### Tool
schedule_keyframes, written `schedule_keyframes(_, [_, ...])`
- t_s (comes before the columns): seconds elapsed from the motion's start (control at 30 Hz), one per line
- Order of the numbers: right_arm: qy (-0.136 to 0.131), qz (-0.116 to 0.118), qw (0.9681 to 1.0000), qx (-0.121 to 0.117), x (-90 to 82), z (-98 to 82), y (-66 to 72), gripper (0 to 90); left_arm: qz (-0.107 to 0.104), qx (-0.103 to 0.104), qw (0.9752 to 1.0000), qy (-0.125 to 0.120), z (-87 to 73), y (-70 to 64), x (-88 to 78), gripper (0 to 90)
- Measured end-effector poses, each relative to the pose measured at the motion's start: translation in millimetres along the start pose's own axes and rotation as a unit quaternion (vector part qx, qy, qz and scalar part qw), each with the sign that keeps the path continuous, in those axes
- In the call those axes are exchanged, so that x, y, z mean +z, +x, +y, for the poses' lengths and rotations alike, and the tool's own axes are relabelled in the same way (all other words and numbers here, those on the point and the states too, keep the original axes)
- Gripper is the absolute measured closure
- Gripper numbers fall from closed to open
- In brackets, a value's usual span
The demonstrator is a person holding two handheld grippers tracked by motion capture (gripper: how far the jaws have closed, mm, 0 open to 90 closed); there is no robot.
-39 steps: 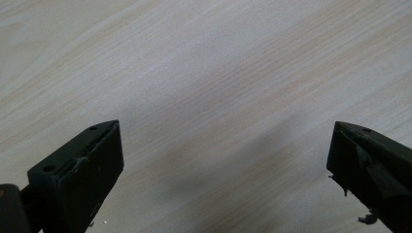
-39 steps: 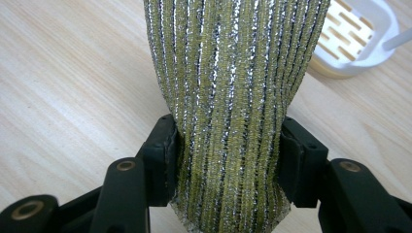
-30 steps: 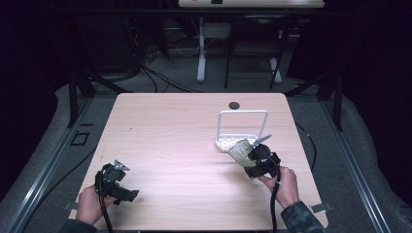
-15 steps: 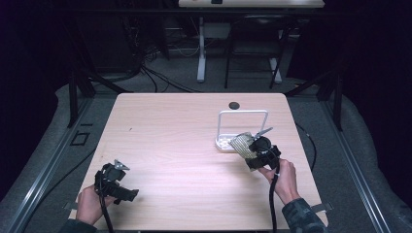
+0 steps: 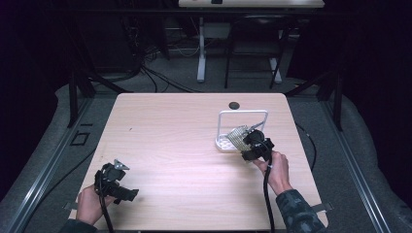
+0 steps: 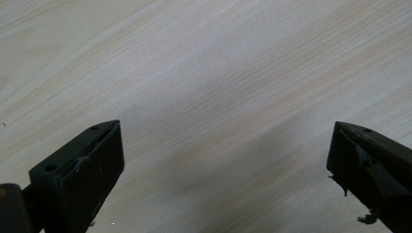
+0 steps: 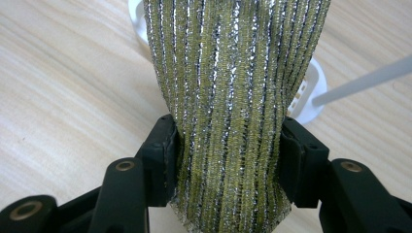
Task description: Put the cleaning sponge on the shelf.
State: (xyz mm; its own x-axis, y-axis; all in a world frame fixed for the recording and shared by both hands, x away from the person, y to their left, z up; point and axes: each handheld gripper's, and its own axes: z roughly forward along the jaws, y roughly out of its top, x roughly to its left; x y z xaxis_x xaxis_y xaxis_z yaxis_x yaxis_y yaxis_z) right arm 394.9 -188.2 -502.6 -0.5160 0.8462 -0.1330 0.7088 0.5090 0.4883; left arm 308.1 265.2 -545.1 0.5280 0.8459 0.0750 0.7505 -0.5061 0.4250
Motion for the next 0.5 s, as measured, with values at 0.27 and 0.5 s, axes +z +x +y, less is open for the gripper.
schedule_keyframes(0.27, [-0.011, -0.008, 0.9999, 0.002, 11.3, 9.1, -1.6, 46.7, 0.0, 0.0, 1.0, -0.002, 0.5, -0.3, 0.0, 0.3])
schedule_keyframes(0.5, [-0.015, -0.016, 0.9998, -0.001, 22.5, 13.7, -2.2, 46.0, 0.0, -0.001, 1.0, -0.003, 0.3, 0.2, -0.4, 0.3])
